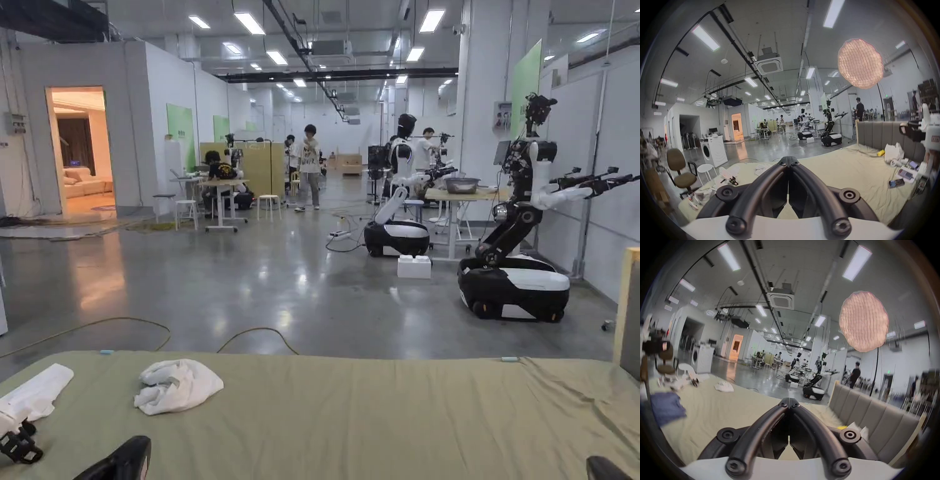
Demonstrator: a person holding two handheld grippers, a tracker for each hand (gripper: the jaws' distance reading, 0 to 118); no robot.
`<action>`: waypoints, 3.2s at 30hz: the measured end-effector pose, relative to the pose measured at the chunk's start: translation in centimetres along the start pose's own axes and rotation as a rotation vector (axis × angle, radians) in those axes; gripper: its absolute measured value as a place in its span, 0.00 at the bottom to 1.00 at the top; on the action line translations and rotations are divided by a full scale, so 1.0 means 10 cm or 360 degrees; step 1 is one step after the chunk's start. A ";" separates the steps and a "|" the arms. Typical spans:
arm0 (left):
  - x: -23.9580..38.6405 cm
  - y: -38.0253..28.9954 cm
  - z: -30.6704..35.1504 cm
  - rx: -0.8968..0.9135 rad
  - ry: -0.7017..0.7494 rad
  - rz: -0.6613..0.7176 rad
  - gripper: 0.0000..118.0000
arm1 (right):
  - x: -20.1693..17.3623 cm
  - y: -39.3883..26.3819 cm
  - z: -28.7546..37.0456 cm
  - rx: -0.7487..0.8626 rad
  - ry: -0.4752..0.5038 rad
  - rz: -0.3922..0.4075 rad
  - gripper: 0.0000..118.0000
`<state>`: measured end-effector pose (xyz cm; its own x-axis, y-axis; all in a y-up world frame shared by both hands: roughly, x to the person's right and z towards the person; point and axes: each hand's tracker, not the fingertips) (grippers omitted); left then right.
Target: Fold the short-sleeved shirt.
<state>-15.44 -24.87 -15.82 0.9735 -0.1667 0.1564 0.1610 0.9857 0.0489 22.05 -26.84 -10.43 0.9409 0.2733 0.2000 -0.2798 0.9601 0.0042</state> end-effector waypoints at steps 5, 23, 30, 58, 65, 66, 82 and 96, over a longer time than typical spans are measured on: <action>0.32 -0.03 -0.18 -0.0066 0.0034 -0.0870 0.00 | -0.38 -0.16 -0.08 0.0065 -0.0039 0.1267 0.00; -0.40 -0.50 -0.17 -0.0115 -0.0226 0.0552 0.01 | -0.11 -0.56 -0.26 -0.0259 0.0038 0.0224 0.00; -0.41 -1.13 0.11 -0.0235 -0.0034 0.0533 0.01 | 0.10 -0.88 0.15 -0.0235 0.0051 -0.0611 0.00; -1.27 -1.12 0.20 -0.0514 0.0330 0.0414 0.32 | -0.42 -0.35 0.04 -0.0235 0.0248 -0.0520 0.00; -2.26 -2.27 -0.31 -0.1034 0.0338 0.0552 0.86 | -0.63 -0.60 -0.24 -0.0420 0.0440 -0.0569 0.00; -2.35 -2.46 -0.44 -0.1120 0.0347 0.0537 0.86 | -0.65 -0.66 -0.26 -0.0449 0.0456 -0.0560 0.00; -2.56 -3.71 -1.44 -0.1683 0.0246 0.0395 0.80 | -0.63 -1.33 -0.57 -0.0896 0.0438 -0.0626 0.00; -2.68 -3.35 -1.49 -0.1562 0.0432 0.0699 0.02 | -0.31 -1.39 -0.29 -0.0911 0.0303 -0.0697 0.00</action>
<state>-44.54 -53.12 -36.34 0.9614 0.0934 -0.2588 -0.2650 0.5676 -0.7795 23.59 -40.89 -13.96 0.9748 -0.1856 0.1240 0.2226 0.8503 -0.4770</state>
